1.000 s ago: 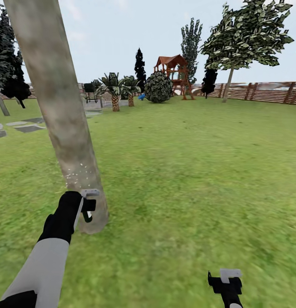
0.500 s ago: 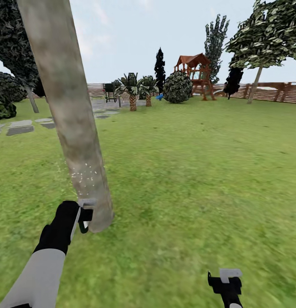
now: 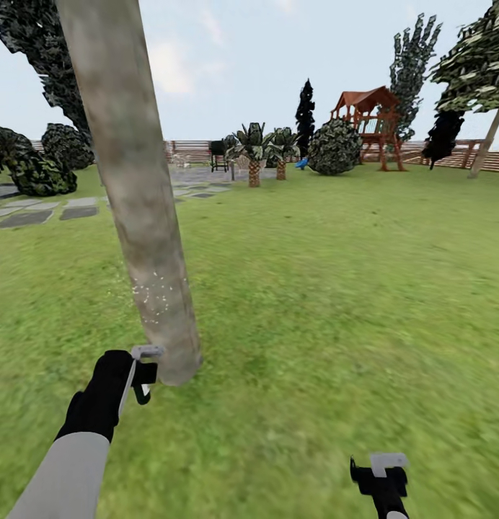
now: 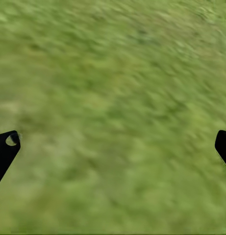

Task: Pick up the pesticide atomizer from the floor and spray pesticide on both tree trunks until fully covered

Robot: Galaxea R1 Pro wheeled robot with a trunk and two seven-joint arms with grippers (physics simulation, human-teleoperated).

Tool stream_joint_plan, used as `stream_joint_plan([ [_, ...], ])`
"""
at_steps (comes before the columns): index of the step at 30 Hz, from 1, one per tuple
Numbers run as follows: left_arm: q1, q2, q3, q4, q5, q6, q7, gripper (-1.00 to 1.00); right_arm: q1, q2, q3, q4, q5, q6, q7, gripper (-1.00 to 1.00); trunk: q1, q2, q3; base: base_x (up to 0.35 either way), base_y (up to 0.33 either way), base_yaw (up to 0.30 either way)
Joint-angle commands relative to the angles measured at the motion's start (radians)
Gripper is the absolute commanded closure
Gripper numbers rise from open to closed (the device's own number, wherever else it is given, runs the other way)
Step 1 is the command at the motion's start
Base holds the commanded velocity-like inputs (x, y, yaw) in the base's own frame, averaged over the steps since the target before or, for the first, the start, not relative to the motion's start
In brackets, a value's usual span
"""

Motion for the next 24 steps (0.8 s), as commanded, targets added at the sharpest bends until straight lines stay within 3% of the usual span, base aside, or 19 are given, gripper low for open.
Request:
stream_joint_plan([
  [1, -0.001, -0.003, 0.003, -0.001, -0.012, 0.001, -0.009, 1.0, 0.0, 0.0, -0.007, 0.001, 0.011, -0.003, -0.003, -1.0, 0.0, 0.0, -0.001, 0.204, -0.248, 0.273],
  [6, 0.002, -0.021, 0.002, 0.012, -0.013, -0.031, -0.006, 1.0, -0.001, 0.0, -0.007, 0.001, 0.011, -0.003, -0.003, -1.0, 0.0, 0.0, -0.001, 0.175, -0.264, 0.072],
  [9, 0.006, -0.019, 0.006, 0.066, -0.015, -0.085, 0.004, 1.0, -0.001, -0.001, -0.007, 0.002, 0.011, -0.003, -0.003, -1.0, 0.0, 0.0, -0.001, 0.038, -0.303, 0.003],
  [16, 0.016, -0.01, 0.01, 0.082, -0.015, -0.097, 0.004, 1.0, -0.001, -0.001, -0.007, 0.001, 0.011, -0.003, -0.002, -1.0, 0.0, 0.0, -0.001, 0.088, -0.311, 0.01],
  [24, 0.016, -0.008, 0.011, 0.094, -0.016, -0.149, 0.005, 1.0, 0.0, -0.001, -0.007, 0.001, 0.011, -0.003, -0.003, -1.0, 0.0, 0.0, -0.002, 0.213, -0.272, 0.239],
])
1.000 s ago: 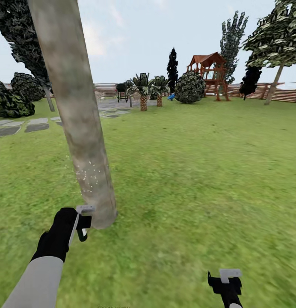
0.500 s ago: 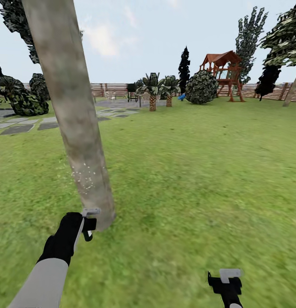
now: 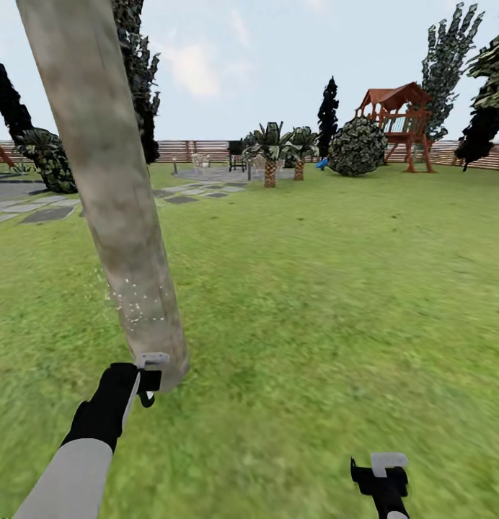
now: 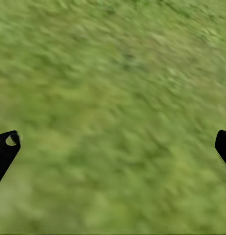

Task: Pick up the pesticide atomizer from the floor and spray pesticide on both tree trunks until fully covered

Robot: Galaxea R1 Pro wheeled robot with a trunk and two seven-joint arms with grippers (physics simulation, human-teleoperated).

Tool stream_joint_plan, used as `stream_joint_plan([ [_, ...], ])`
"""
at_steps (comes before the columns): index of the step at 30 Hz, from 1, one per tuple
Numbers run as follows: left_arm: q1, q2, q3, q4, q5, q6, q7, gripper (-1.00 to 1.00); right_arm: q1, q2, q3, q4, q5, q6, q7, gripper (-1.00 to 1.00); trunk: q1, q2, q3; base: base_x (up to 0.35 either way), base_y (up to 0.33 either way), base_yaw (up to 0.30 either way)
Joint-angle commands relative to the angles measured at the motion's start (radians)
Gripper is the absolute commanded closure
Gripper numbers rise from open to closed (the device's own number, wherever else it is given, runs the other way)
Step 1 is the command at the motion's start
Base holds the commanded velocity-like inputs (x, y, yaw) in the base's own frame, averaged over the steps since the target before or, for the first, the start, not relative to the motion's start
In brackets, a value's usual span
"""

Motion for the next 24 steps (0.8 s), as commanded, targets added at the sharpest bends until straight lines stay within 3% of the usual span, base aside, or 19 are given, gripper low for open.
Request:
stream_joint_plan([
  [1, -0.001, -0.002, 0.004, -0.001, -0.011, 0.002, -0.01, 1.0, -0.001, 0.0, -0.007, 0.001, 0.011, -0.003, -0.002, -1.0, 0.0, 0.0, -0.001, 0.236, -0.256, 0.272],
  [11, -0.001, -0.008, 0.004, -0.001, -0.007, 0.001, -0.017, 1.0, -0.001, 0.0, -0.007, 0.001, 0.011, -0.003, -0.001, -1.0, 0.0, 0.0, -0.001, 0.225, -0.261, 0.272],
  [24, -0.001, -0.013, 0.004, 0.0, -0.006, 0.001, -0.021, 1.0, -0.001, 0.0, -0.007, 0.001, 0.011, -0.003, -0.001, -1.0, 0.0, 0.0, -0.001, 0.102, -0.308, 0.273],
])
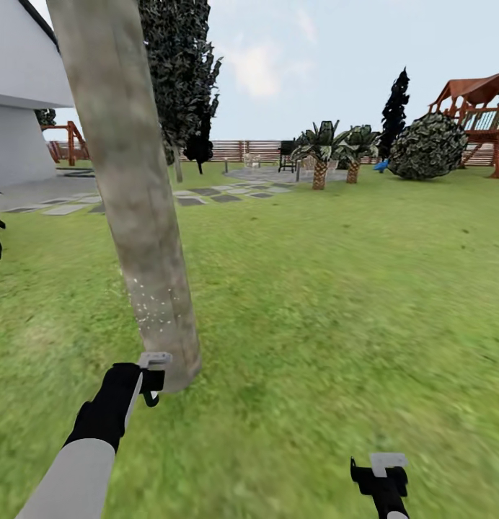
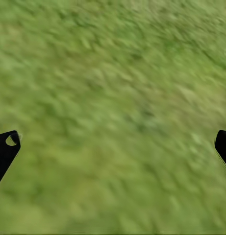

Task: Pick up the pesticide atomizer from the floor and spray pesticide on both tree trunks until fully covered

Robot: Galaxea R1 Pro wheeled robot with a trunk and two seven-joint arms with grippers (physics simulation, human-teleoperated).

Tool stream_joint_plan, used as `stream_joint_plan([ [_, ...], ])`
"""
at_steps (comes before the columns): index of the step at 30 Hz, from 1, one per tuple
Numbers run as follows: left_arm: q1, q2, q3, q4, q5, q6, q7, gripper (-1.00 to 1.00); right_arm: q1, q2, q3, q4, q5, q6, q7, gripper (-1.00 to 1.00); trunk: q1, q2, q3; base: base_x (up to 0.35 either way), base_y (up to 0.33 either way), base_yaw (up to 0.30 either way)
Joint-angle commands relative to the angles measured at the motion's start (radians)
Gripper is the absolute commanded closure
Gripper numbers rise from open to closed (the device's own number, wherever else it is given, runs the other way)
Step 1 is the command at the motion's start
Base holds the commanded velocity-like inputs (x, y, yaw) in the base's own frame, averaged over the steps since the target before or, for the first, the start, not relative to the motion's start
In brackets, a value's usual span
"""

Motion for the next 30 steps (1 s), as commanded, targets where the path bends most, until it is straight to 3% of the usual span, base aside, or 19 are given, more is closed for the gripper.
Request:
stream_joint_plan([
  [1, -0.001, -0.002, 0.004, -0.001, -0.011, 0.003, -0.01, 1.0, 0.0, 0.0, -0.007, 0.001, 0.011, -0.003, -0.003, -1.0, 0.0, 0.0, -0.001, 0.106, -0.31, 0.272],
  [6, -0.001, -0.002, 0.004, -0.001, -0.011, 0.003, -0.011, 1.0, -0.001, 0.0, -0.007, 0.001, 0.011, -0.003, -0.003, -1.0, 0.0, 0.0, -0.001, 0.111, -0.311, 0.255],
  [20, -0.001, -0.004, 0.004, 0.005, -0.011, 0.003, -0.009, 1.0, -0.001, 0.0, -0.007, 0.001, 0.011, -0.003, -0.003, -1.0, 0.0, 0.0, -0.001, 0.118, -0.311, 0.023],
  [30, -0.001, -0.005, 0.004, 0.005, -0.011, 0.003, -0.009, 1.0, -0.001, 0.0, -0.007, 0.001, 0.011, -0.003, -0.003, -1.0, 0.0, 0.0, -0.001, 0.118, -0.311, 0.246],
])
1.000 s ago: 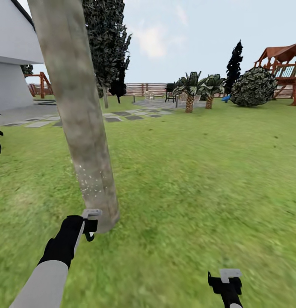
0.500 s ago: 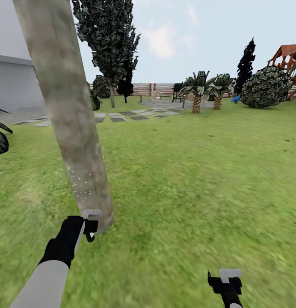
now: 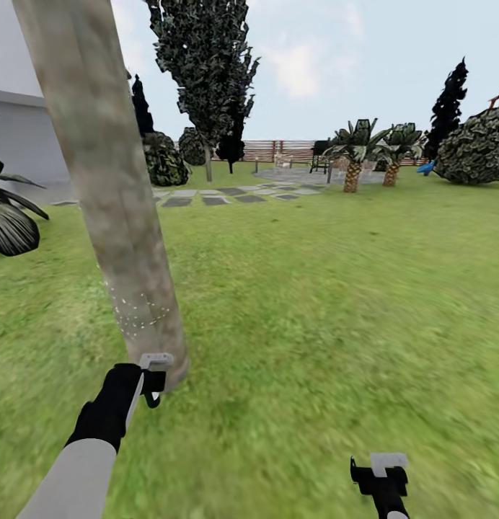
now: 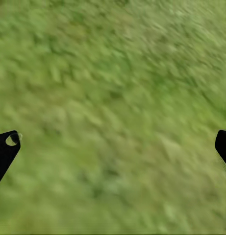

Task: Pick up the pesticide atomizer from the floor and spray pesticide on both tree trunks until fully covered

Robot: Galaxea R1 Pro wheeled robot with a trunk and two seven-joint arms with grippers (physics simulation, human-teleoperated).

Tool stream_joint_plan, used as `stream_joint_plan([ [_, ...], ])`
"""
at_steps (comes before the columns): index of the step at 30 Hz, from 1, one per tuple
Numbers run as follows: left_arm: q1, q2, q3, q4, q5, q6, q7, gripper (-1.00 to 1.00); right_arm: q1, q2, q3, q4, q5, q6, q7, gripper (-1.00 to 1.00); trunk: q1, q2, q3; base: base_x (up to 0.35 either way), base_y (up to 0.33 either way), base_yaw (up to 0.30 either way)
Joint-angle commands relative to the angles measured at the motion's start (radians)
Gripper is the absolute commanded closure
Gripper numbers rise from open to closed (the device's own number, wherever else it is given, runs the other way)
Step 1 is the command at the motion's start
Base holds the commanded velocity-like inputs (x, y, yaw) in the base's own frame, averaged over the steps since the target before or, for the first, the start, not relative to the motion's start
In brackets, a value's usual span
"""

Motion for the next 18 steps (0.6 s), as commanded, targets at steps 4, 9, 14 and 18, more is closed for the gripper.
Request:
stream_joint_plan([
  [4, -0.001, -0.002, 0.005, 0.001, -0.011, 0.003, -0.01, 1.0, -0.001, 0.0, -0.007, 0.001, 0.011, -0.003, -0.003, -1.0, 0.0, 0.0, -0.001, 0.118, -0.311, 0.276],
  [9, -0.001, -0.002, 0.005, 0.002, -0.011, 0.003, -0.01, 1.0, 0.0, 0.0, -0.007, 0.001, 0.011, -0.003, -0.003, -1.0, 0.0, 0.0, -0.001, 0.117, -0.311, 0.276],
  [14, -0.001, -0.002, 0.005, 0.002, -0.011, 0.003, -0.01, 1.0, 0.0, 0.0, -0.007, 0.001, 0.011, -0.003, -0.003, -1.0, 0.0, 0.0, -0.001, 0.103, -0.311, 0.276],
  [18, -0.001, -0.002, 0.005, 0.002, -0.012, 0.003, -0.01, 1.0, -0.001, 0.0, -0.007, 0.001, 0.011, -0.003, -0.003, -1.0, 0.0, 0.0, -0.001, 0.096, -0.311, 0.276],
])
